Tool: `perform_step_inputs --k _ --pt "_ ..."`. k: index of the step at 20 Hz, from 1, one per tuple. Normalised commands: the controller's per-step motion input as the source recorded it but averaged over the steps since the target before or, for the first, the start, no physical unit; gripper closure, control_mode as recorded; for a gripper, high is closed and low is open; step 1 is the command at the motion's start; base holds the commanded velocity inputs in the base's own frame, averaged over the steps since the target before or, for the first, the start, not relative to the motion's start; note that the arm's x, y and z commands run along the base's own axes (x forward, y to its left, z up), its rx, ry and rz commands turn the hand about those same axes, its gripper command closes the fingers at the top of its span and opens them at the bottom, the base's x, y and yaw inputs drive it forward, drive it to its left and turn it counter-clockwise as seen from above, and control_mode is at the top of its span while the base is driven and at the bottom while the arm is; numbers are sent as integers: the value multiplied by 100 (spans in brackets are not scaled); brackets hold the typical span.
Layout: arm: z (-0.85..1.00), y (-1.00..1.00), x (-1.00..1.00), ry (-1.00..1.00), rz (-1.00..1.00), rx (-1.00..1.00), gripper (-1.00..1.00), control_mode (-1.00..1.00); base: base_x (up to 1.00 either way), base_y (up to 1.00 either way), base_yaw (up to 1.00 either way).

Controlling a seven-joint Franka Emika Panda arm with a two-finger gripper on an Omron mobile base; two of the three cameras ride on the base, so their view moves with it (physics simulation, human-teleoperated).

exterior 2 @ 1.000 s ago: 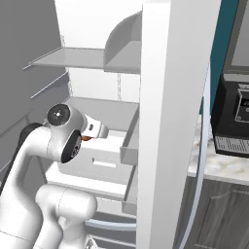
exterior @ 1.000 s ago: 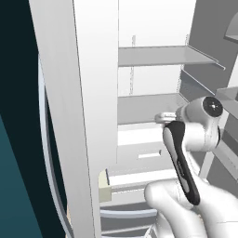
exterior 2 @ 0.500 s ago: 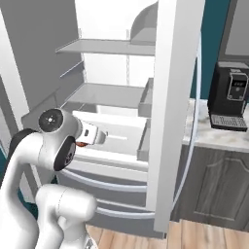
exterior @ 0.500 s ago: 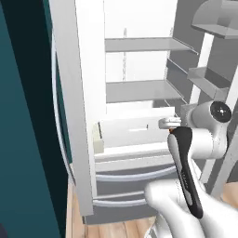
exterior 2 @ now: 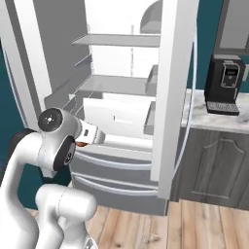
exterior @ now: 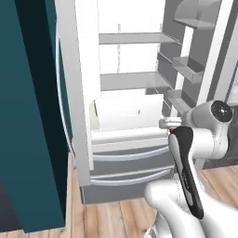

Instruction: Retrieve the apple and peach from the fridge and place them into the bowl on the dining table.

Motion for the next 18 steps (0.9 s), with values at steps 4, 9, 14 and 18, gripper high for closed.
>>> perform_step_inputs --k 4,9,14,18 --pt "0 0 0 0 0 0 100 100 -45 19 -15" --pt "0 0 0 0 0 0 100 100 -44 23 -27" --pt "0 0 0 0 0 0 100 100 -18 37 -35" --pt "0 0 0 0 0 0 100 100 -1 59 -38"
